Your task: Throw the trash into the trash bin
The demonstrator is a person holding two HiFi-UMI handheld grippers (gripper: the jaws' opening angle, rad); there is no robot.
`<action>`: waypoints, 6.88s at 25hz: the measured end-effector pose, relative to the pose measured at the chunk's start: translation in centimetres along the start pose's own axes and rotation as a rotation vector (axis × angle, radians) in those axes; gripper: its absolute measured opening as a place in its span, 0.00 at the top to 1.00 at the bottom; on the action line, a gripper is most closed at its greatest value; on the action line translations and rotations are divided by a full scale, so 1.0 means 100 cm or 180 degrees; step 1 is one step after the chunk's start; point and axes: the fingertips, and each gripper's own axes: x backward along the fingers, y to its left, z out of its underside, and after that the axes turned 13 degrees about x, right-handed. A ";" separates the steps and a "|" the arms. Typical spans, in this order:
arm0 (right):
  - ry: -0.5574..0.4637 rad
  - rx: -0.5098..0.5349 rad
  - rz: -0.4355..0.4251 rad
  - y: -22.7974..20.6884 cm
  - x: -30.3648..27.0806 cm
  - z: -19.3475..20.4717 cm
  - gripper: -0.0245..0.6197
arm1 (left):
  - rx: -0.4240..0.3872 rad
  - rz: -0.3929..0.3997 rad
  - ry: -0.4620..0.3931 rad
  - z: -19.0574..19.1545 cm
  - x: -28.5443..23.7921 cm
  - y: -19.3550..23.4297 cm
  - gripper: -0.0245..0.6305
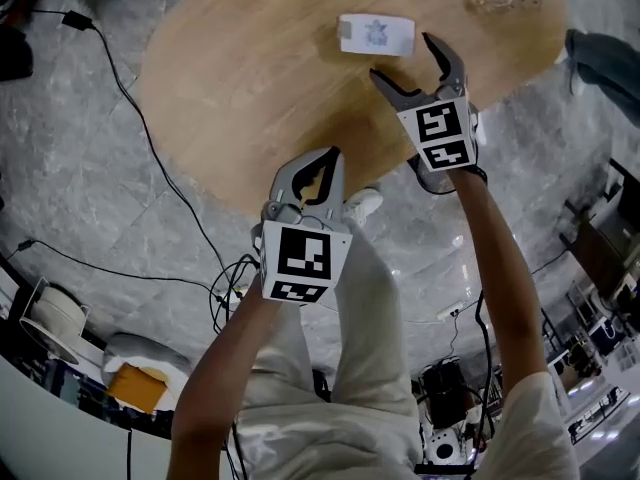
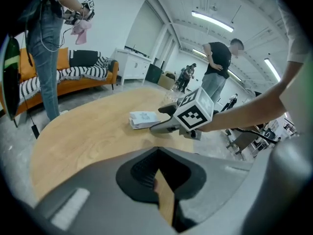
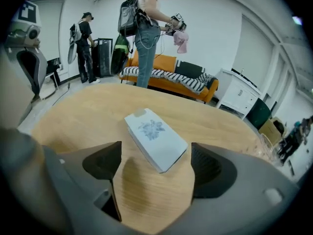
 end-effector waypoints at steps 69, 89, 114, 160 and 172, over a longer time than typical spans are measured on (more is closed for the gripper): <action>0.0551 -0.1441 0.0402 0.038 0.175 0.276 0.40 | -0.0845 0.0570 0.0526 0.109 -0.087 -0.192 0.96; 0.0625 -0.2072 0.0249 0.130 0.150 0.412 0.40 | -0.1034 0.0491 0.0835 0.203 -0.167 -0.231 0.96; 0.0832 -0.2320 0.0104 0.197 0.143 0.486 0.38 | -0.1098 0.0515 0.0994 0.259 -0.191 -0.260 0.96; -0.1235 -0.2852 0.1658 0.019 0.624 0.100 0.92 | -0.1527 0.0972 -0.0207 -0.009 0.152 -0.511 0.96; -0.1650 -0.2330 0.1537 0.027 0.697 -0.004 0.92 | -0.1413 0.0861 -0.0775 -0.057 0.274 -0.517 0.96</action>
